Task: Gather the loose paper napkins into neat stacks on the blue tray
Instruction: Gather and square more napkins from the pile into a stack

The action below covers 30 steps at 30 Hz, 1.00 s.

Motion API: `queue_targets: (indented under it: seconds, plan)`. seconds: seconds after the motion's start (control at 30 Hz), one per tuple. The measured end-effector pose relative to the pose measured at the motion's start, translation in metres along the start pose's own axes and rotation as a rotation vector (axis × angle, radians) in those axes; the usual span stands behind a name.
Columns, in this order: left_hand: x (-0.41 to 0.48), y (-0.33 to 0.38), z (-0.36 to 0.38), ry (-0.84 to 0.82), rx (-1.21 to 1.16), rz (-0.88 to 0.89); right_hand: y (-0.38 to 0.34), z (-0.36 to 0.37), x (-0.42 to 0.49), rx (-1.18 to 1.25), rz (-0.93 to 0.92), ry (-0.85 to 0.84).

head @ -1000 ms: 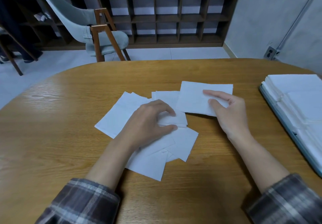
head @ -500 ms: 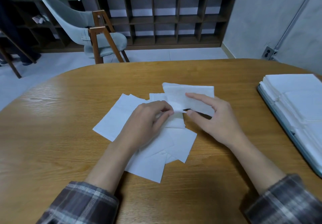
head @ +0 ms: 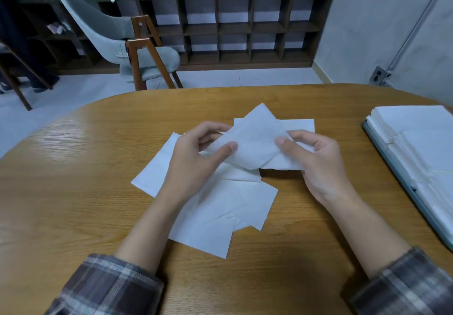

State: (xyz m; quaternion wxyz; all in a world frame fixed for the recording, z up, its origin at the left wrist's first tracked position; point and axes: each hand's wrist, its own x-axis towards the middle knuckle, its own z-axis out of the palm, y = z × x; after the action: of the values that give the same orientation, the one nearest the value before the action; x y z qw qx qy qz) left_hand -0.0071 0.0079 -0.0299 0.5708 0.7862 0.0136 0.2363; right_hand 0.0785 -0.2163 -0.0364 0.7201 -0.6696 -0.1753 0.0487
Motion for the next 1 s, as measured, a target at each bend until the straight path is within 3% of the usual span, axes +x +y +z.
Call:
queue_targets:
  seconds: [0.13, 0.33, 1.0]
  plan:
    - [0.0, 0.008, -0.005, 0.025, -0.147, -0.047, 0.0, 0.0, -0.002, 0.086, 0.075, -0.094]
    - [0.0, 0.007, -0.008, -0.161, -0.084, -0.11, -0.001, 0.005, -0.005, 0.026, 0.09, -0.26]
    - [-0.003, 0.006, 0.001, -0.14, -0.053, -0.097, -0.003, 0.01, -0.009, -0.178, -0.05, -0.333]
